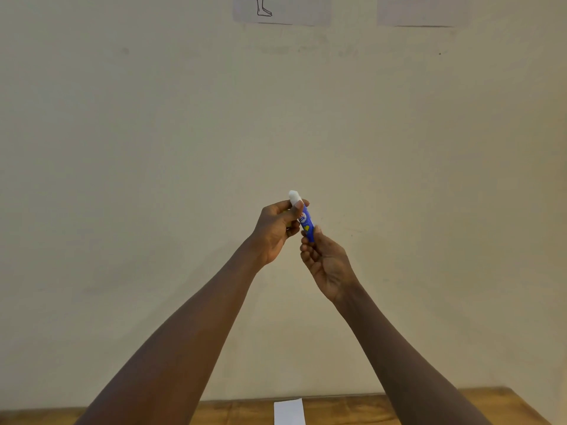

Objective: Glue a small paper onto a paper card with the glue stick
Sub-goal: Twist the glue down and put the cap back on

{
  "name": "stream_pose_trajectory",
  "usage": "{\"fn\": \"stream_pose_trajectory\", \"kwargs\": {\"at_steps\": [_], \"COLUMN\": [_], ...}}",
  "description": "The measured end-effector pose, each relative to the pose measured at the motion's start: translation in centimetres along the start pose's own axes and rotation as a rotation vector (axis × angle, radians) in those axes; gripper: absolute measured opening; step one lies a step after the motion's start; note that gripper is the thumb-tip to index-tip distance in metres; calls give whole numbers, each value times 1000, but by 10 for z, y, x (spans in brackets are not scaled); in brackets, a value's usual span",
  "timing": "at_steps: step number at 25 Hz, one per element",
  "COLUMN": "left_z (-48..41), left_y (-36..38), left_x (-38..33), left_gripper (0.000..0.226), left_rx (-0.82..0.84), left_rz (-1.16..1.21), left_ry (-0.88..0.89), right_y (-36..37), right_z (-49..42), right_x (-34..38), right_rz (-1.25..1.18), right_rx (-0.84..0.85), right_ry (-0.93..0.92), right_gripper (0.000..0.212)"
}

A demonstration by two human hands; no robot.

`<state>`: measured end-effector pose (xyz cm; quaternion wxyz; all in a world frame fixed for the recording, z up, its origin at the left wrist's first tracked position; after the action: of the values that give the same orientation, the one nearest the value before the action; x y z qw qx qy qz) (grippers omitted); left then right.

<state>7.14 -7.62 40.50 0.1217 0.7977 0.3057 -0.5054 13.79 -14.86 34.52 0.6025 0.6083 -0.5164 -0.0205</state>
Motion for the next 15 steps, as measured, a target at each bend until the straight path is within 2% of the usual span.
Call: {"fn": "stream_pose_trajectory", "kwargs": {"at_steps": [3,4,7,12,13,15], "left_z": [1,2,3,1,0,-1], "left_y": [3,4,5,9,10,10], "left_x": [0,1,2,-1,-1,-1], "left_gripper": [16,16,16,18,17,16], "left_rx": [18,26,32,-18,-29,-25], "left_rz": [8,2,7,-5,6,17], "left_ry": [-7,-7,2,18,12,5], "right_y": [-5,-6,-2,-5,-5,-5], "right_z": [3,4,5,5,6,8], "right_x": [2,2,3,8,9,9], "right_rz": [24,60,26,-194,-180,-114], "right_rx": [-29,-56,-95,-22,-13,-62], "right_ry": [107,165,172,-98,-105,-8], "right_gripper": [69,73,44,9,11,40]}}
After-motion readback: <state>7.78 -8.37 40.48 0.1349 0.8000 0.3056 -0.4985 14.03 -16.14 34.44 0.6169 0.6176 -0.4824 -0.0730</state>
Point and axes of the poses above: each hand's wrist, its own z-axis away from the middle knuckle, its own y-axis out of the palm, x = y × z, the point moved 4 cm from there along -z, towards the middle knuckle, and after that the axes turned 14 degrees about -z, right-handed, at the moved point
